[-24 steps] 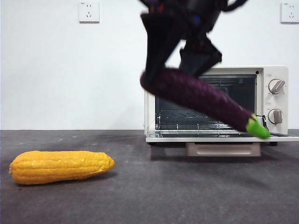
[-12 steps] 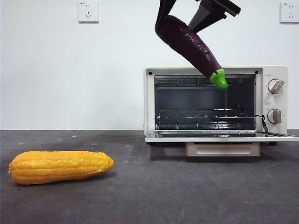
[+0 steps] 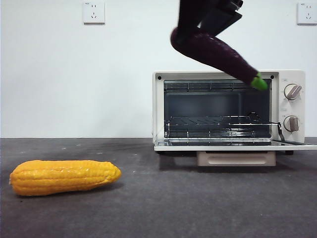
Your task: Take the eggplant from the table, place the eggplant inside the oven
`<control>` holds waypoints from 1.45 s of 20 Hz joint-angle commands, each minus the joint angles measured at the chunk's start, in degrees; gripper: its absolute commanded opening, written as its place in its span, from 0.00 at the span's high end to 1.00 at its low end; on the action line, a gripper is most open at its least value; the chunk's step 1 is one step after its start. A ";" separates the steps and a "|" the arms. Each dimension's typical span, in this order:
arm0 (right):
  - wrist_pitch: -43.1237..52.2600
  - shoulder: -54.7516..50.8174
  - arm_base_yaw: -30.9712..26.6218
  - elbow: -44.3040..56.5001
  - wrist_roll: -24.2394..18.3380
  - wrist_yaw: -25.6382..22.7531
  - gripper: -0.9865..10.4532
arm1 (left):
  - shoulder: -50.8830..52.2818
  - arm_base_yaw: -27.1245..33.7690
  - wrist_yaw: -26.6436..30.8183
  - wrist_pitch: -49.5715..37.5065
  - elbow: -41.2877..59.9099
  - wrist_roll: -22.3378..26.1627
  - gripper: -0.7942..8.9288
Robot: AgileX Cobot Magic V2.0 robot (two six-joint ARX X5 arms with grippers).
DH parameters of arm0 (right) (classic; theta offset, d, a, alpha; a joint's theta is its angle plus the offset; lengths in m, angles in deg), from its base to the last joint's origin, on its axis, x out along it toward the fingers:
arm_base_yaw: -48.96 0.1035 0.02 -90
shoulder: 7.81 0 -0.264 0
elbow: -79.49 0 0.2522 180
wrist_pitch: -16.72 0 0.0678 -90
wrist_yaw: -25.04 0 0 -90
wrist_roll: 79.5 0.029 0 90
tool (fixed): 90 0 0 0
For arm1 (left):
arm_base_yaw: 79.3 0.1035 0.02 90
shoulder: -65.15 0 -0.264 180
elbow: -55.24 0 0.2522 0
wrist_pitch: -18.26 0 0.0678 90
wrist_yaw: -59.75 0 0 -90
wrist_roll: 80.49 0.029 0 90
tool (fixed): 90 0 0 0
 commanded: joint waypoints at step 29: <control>53.94 -1.92 -20.31 28.92 71.21 21.57 0.92 | 0.20 0.61 -0.46 -1.33 0.48 1.11 0.92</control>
